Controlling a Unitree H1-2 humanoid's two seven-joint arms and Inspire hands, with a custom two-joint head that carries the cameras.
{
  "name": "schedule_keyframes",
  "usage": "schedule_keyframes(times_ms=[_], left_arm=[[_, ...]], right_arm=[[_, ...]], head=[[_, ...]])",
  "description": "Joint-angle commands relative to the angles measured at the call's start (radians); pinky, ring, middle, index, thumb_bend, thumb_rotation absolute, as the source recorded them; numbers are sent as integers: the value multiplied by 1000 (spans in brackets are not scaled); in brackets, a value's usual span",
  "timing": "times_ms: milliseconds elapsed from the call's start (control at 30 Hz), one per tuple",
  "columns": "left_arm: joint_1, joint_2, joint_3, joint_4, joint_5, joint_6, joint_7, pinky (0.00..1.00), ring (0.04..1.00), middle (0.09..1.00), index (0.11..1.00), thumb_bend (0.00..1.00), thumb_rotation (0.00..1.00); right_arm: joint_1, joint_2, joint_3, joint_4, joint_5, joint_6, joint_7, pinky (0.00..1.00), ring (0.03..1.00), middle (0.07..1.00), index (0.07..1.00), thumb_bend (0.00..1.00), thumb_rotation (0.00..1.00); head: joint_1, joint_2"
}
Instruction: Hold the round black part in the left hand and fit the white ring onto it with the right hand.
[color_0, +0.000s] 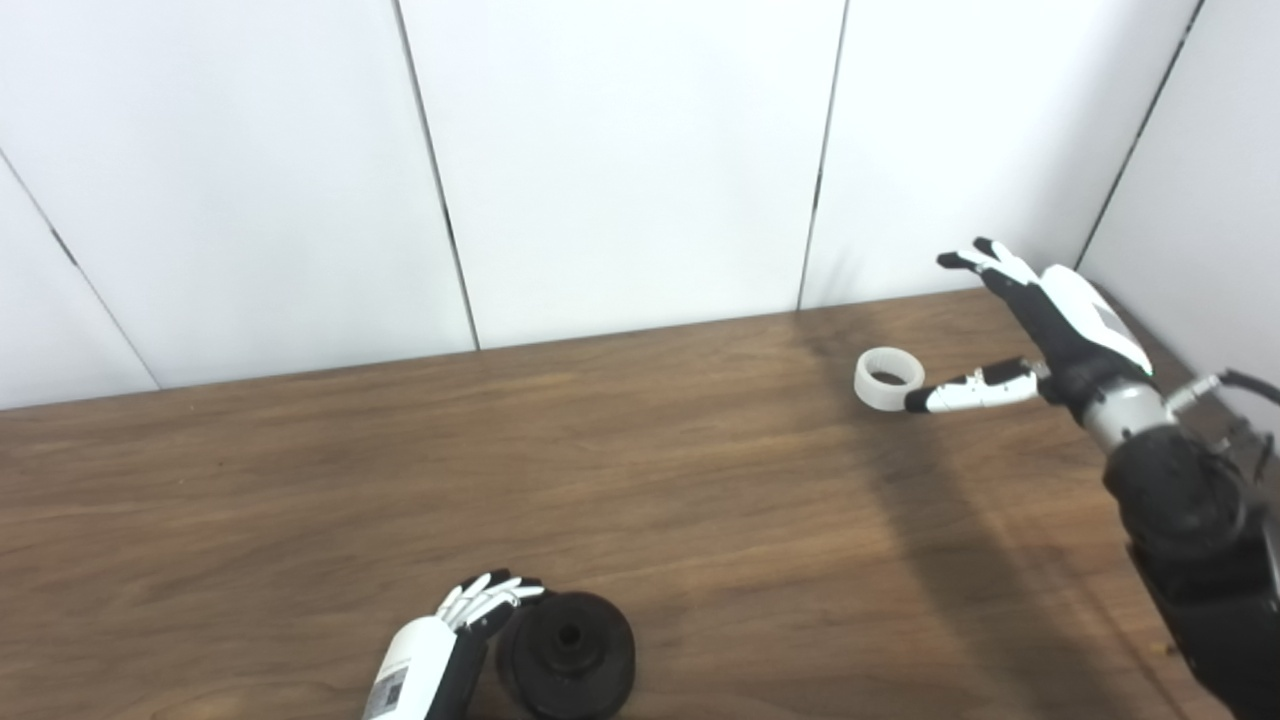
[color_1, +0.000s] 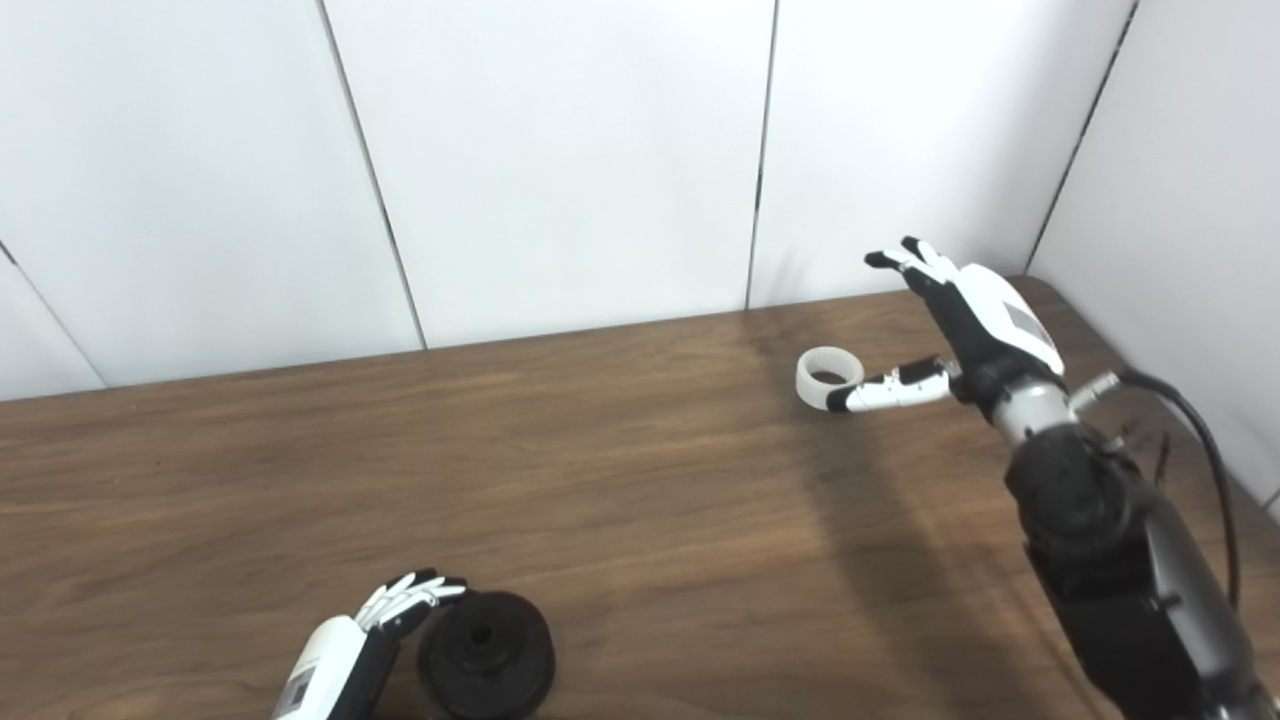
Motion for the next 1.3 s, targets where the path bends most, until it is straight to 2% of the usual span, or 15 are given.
schedule_keyframes(times_ms=[0, 100, 200, 533, 667, 833, 1267], left_arm=[[51, 26, -14, 43, -7, 48, -78, 938, 933, 841, 490, 523, 72], [52, 29, -14, 43, -7, 49, -78, 953, 937, 844, 490, 523, 72], [52, 30, -15, 48, -7, 45, -74, 946, 929, 838, 490, 523, 73], [55, 31, -15, 46, -6, 42, -71, 945, 927, 842, 490, 523, 72], [59, 32, -15, 45, -8, 37, -68, 946, 927, 841, 490, 523, 72], [59, 31, -19, 39, 0, 46, -74, 948, 931, 841, 490, 523, 73], [64, 32, -19, 27, -2, 46, -78, 941, 930, 845, 490, 522, 74]], right_arm=[[-80, -52, 9, 44, -33, 1, 17, 875, 1000, 989, 870, 1000, 262], [-139, -72, 37, 129, -65, 3, 66, 909, 1000, 993, 879, 991, 259], [-183, -77, 65, 208, -70, -2, 69, 931, 1000, 993, 877, 994, 232], [-299, -84, 160, 417, -83, -8, 95, 964, 1000, 996, 878, 1000, 259], [-345, -84, 199, 478, -112, 2, 145, 988, 1000, 1000, 885, 1000, 268], [-382, -77, 244, 511, -161, 3, 224, 994, 1000, 1000, 873, 1000, 298], [-381, -53, 270, 528, -189, 3, 271, 1000, 1000, 1000, 842, 1000, 307]], head=[[-1, 2], [-1, 5], [-2, 7], [-4, 14], [-5, 18], [-2, 21], [-2, 31]])
